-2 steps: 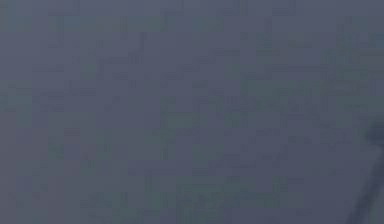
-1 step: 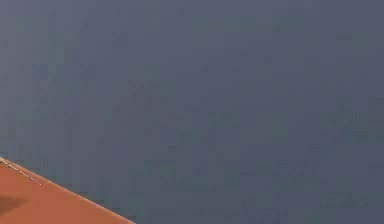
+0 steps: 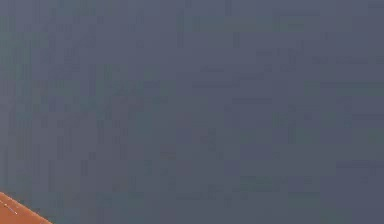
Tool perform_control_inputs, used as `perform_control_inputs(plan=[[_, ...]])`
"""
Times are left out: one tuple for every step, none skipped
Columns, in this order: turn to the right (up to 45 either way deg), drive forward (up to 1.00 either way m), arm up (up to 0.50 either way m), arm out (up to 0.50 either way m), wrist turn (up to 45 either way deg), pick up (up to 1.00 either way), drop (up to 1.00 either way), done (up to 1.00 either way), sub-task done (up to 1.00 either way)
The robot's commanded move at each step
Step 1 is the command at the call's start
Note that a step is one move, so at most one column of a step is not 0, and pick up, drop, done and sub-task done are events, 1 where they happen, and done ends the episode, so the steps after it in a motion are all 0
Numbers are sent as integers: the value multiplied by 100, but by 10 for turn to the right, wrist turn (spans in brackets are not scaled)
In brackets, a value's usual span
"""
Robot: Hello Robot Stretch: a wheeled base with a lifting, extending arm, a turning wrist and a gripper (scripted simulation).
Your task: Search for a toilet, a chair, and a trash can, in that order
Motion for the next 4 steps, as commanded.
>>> perform_control_inputs(plan=[[450,0,0,0,0,0,0,0,0],[450,0,0,0,0,0,0,0,0],[240,0,0,0,0,0,0,0,0],[0,25,0,0,0,0,0,0,0]])
